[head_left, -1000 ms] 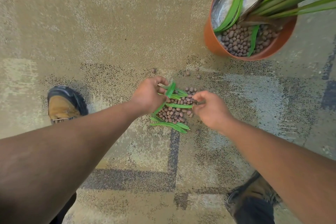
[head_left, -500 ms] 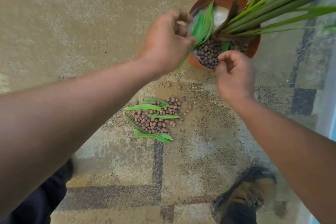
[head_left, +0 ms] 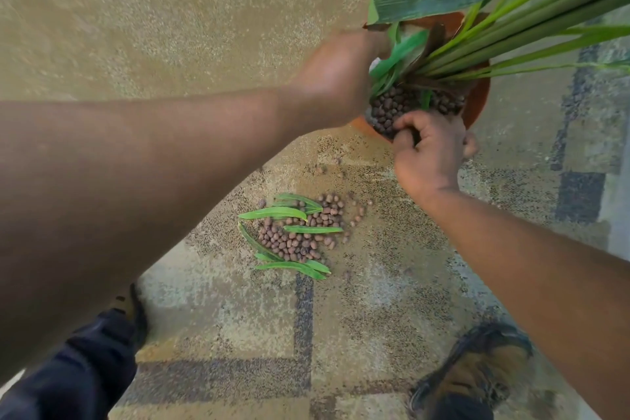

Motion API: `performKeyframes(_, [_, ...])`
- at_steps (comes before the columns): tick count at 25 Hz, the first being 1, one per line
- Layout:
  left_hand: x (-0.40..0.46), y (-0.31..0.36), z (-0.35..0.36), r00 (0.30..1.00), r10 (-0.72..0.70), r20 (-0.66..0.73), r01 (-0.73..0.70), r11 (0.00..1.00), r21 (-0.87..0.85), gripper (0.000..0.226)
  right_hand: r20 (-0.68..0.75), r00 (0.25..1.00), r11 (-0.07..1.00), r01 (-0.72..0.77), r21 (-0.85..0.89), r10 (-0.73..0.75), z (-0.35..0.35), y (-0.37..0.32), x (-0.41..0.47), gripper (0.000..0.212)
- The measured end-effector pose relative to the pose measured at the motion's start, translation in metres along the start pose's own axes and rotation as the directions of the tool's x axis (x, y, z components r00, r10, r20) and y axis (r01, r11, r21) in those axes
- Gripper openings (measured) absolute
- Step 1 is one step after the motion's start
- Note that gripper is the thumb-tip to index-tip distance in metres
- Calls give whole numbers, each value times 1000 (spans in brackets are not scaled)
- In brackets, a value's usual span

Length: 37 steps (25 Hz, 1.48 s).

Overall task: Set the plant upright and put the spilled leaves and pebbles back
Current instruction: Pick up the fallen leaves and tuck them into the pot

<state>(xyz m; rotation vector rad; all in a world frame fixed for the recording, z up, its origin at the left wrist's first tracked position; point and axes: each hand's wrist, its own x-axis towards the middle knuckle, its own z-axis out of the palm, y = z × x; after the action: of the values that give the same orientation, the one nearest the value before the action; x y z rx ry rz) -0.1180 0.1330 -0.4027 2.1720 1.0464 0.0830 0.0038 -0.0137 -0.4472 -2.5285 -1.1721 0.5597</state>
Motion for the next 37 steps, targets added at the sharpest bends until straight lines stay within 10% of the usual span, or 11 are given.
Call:
performKeyframes(4, [-47,-30,9,996,63,-62,-60,997,54,27,-4,1000,1000,-19,-5,19,1,-2,-3,16])
performKeyframes(8, [-110,-68,34,940,-201,277,189,979,70,32,-110,980,986,167,-3,-167,0,-19,-39,10])
performKeyframes(11, [-151,-90,51,772,-333,542,245,942,230,36,294,906,950,312,23,-305,18,-28,-87,8])
performKeyframes(13, [-169,-99,58,711,-383,590,245,921,303,43,691,710,975,219,-29,-139,37,-26,-110,9])
performKeyframes(16, [-185,-108,67,688,-400,605,255,914,314,59,866,496,959,212,-188,61,63,-16,-133,40])
performKeyframes(21, [-192,-118,76,691,-384,612,291,923,251,67,796,605,933,284,-221,5,82,-6,-146,39])
performKeyframes(29, [-200,-122,73,760,-358,543,267,933,242,55,814,576,912,369,-178,-74,76,13,-149,47])
performKeyframes(37, [-206,-117,67,794,-417,442,323,906,274,23,597,802,999,30,-42,0,44,1,-147,22])
